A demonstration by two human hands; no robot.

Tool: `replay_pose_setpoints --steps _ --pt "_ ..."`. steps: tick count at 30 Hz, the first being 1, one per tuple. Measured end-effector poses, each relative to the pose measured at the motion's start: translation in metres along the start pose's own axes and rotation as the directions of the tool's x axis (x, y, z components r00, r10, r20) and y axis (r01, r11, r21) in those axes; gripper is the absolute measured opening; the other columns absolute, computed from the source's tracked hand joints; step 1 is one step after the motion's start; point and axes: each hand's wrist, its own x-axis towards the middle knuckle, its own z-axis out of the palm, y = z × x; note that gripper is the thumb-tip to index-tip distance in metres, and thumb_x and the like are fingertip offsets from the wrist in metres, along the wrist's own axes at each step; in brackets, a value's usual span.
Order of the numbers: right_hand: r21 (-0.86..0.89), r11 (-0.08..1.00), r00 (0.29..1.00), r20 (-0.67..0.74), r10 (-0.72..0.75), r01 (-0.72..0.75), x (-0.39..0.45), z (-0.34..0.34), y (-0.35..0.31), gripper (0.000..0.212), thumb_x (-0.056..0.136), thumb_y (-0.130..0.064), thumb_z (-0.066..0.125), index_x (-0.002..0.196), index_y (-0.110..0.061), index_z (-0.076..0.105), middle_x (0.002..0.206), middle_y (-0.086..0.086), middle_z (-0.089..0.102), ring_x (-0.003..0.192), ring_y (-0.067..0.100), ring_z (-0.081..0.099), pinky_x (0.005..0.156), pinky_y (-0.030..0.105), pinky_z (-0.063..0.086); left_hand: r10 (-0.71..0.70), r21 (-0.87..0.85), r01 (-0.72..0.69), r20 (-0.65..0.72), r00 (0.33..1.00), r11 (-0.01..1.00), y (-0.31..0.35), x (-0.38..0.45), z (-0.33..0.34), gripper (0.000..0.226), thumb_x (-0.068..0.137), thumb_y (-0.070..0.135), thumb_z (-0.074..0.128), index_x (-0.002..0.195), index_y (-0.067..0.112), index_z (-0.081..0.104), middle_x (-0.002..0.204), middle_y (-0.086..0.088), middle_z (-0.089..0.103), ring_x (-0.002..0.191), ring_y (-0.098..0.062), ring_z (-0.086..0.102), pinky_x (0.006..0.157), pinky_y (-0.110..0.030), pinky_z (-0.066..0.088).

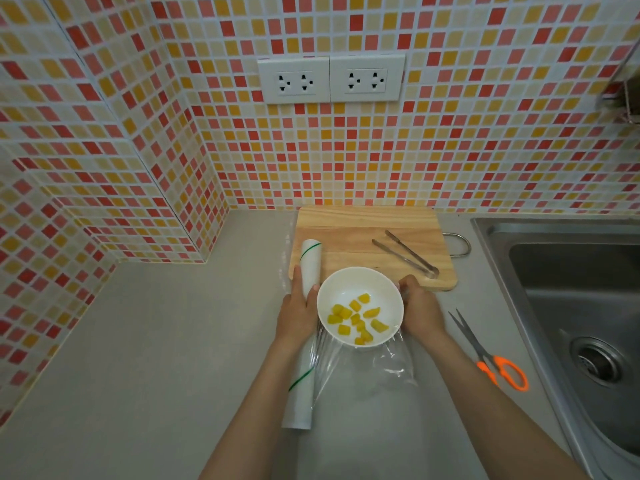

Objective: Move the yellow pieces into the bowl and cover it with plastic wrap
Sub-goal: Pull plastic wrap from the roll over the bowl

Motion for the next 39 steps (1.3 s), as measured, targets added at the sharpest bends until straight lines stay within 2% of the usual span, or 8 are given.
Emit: replay_pose_setpoints --steps 5,8,12,18,21,28,32,39 --pt "0.254 0.948 0.952 -0.28 -0.12 0.194 0.005 -0.029 -0.011 0.022 0.087 -0.003 0.05 0.108 -0.004 0.056 0.11 0.017 0.058 0.101 0.031 0.057 0.084 0.035 0.043 0.003 0.01 -0.003 -0.003 1.0 1.0 0.0 -0.001 0.002 0.062 0.096 0.049 0.03 0.15 0.037 0.0 0.134 -0.023 0.05 0.121 -0.038 0.051 0.103 -0.043 0.039" --pt "0.58 0.787 0.973 -0.056 -0.222 0.213 0.002 -0.031 -0.039 0.029 0.098 -0.019 0.039 0.123 -0.014 0.052 0.117 0.004 0.062 0.113 0.013 0.054 0.098 0.028 0.04 -0.004 0.013 0.004 -0.007 1.0 1.0 0.0 -0.001 0.001 0.062 0.096 0.049 0.03 0.15 0.036 0.001 0.135 -0.022 0.049 0.122 -0.038 0.05 0.104 -0.044 0.039" --pt "0.672 0.74 0.953 0.204 -0.225 0.031 0.002 -0.019 -0.049 0.039 0.1 -0.031 0.026 0.133 -0.019 0.044 0.117 0.008 0.063 0.117 0.018 0.055 0.102 0.035 0.039 -0.009 0.007 0.009 -0.028 1.0 1.0 0.0 -0.002 0.0 0.062 0.096 0.049 0.03 0.15 0.037 0.002 0.131 -0.022 0.052 0.118 -0.038 0.053 0.102 -0.045 0.041" --pt "0.691 0.712 0.941 0.308 -0.141 -0.12 0.011 -0.01 -0.043 0.044 0.099 -0.041 0.022 0.131 -0.019 0.042 0.119 0.008 0.064 0.104 0.019 0.062 0.085 0.032 0.049 -0.038 0.015 0.039 -0.064 0.997 0.999 0.0 -0.003 0.003 0.06 0.095 0.052 0.029 0.149 0.039 0.004 0.124 -0.02 0.055 0.113 -0.037 0.055 0.095 -0.042 0.041" --pt "0.684 0.701 0.938 0.34 -0.064 -0.2 0.014 -0.003 -0.04 0.04 0.098 -0.042 0.022 0.118 -0.022 0.051 0.126 0.011 0.059 0.108 0.026 0.059 0.093 0.04 0.046 -0.038 0.021 0.04 -0.07 0.997 0.999 0.001 -0.003 0.004 0.06 0.096 0.052 0.028 0.149 0.039 0.004 0.124 -0.021 0.055 0.113 -0.037 0.054 0.094 -0.041 0.041" --pt "0.809 0.457 0.9 0.434 -0.041 -0.37 0.013 0.008 -0.028 0.065 0.092 -0.06 0.011 0.119 -0.018 0.052 0.117 0.0 0.057 0.105 0.024 0.058 0.087 0.041 0.048 -0.036 0.013 0.037 -0.077 0.996 0.999 0.002 -0.004 0.004 0.059 0.097 0.048 0.03 0.15 0.036 0.007 0.133 -0.021 0.051 0.121 -0.037 0.05 0.099 -0.041 0.038" --pt "0.818 0.494 0.949 0.313 0.05 -0.295 0.014 -0.003 -0.024 0.07 0.091 -0.061 0.01 0.122 -0.013 0.051 0.111 0.011 0.064 0.1 0.026 0.061 0.089 0.042 0.048 -0.038 0.006 0.039 -0.057 0.998 0.999 0.002 -0.005 0.002 0.06 0.097 0.048 0.03 0.15 0.035 0.006 0.134 -0.023 0.049 0.124 -0.037 0.048 0.103 -0.042 0.037" --pt "0.881 0.464 0.943 -0.229 0.24 0.096 -0.027 -0.036 -0.026 0.056 0.095 -0.05 0.018 0.128 -0.016 0.05 0.124 0.009 0.061 0.116 0.015 0.057 0.102 0.03 0.039 -0.031 0.005 0.031 -0.054 0.998 0.999 0.004 -0.004 0.004 0.06 0.097 0.048 0.029 0.15 0.036 0.003 0.136 -0.022 0.048 0.123 -0.037 0.049 0.103 -0.043 0.036"
